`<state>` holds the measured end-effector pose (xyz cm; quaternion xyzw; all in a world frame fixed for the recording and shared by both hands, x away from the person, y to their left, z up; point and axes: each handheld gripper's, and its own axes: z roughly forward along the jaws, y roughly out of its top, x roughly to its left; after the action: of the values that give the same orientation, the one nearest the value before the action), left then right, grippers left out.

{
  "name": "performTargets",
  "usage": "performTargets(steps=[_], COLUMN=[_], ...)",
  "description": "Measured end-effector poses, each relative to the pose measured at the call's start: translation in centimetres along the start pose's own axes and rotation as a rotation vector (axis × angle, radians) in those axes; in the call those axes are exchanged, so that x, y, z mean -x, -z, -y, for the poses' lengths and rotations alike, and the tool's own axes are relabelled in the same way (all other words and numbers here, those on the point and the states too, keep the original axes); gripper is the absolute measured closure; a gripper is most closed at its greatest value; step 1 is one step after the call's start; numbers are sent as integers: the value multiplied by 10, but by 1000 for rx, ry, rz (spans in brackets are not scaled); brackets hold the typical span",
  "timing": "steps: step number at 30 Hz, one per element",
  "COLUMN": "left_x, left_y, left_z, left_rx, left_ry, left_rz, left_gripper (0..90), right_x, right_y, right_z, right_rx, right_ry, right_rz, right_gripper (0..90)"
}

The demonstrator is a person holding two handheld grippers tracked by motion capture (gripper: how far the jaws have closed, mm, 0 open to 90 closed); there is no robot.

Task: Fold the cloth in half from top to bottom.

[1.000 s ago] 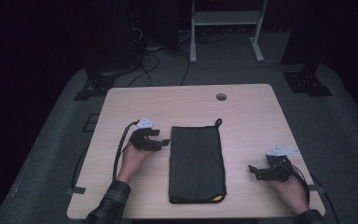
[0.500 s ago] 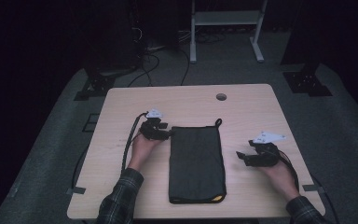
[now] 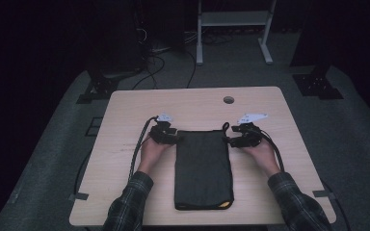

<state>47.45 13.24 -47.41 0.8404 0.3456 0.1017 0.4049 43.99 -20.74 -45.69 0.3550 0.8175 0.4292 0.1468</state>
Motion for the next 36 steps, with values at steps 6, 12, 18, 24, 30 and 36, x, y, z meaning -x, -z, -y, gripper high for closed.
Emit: performTargets(steps=[6, 12, 18, 24, 30, 36], left_x=[0, 1, 0, -1, 1, 0], left_y=[-3, -4, -5, -5, -5, -3], left_z=[-3, -4, -3, -2, -2, -3], left_rx=[-29, -26, -19, -13, -9, 9], left_ry=[-36, -43, -29, 2, 12, 15], left_rz=[-25, -27, 4, 29, 27, 20], left_gripper=[494, 597, 710, 777, 812, 821], right_x=[6, 8, 6, 3, 3, 4], right_y=[-29, -44, -48, -47, -47, -47], right_z=[-4, -4, -3, -3, -3, -5], right_rx=[-30, -68, -76, -63, -66, -88], right_ry=[-22, -17, 11, 19, -20, -55], right_rz=[-11, 3, 16, -28, -99, -116], right_gripper=[297, 280, 299, 500, 751, 794])
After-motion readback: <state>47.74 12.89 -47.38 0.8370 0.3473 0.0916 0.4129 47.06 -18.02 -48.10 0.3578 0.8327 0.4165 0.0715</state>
